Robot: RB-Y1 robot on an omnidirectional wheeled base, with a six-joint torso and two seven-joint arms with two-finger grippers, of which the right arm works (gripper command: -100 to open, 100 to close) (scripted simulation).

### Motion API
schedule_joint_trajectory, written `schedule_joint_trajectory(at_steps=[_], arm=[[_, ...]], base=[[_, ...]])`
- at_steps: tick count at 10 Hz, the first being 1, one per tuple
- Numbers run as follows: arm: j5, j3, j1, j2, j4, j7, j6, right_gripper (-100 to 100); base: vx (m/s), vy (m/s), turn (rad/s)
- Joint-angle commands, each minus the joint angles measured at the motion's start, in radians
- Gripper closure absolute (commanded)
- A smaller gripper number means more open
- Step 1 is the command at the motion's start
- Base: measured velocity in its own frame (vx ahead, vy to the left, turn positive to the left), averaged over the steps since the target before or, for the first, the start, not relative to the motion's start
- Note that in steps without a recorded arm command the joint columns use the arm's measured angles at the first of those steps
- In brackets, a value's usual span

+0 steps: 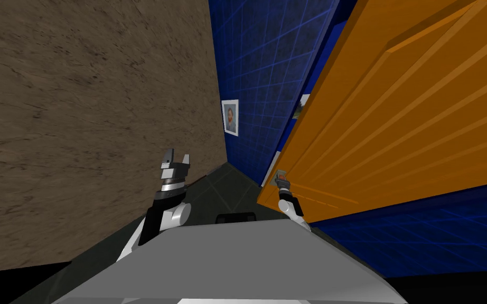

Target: Pull the door open

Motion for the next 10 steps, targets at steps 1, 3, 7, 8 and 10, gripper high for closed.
schedule_joint_trajectory(at_steps=[1, 3, 7, 8, 10], arm=[[-0.001, 0.019, 0.008, -0.017, -0.003, -0.022, 0.0, 100], [-0.001, 0.033, 0.012, -0.039, -0.005, -0.044, -0.004, 100], [-0.001, 0.063, 0.021, -0.084, -0.008, -0.091, -0.013, 100], [-0.001, 0.07, 0.023, -0.095, -0.009, -0.102, -0.015, 100], [-0.002, 0.072, 0.026, -0.098, -0.008, -0.105, -0.015, 100]], base=[[-0.242, -0.007, 0.148], [-0.255, -0.03, 0.15], [-0.203, -0.04, 0.155], [-0.223, -0.056, 0.129], [-0.148, -0.041, 0.103]])
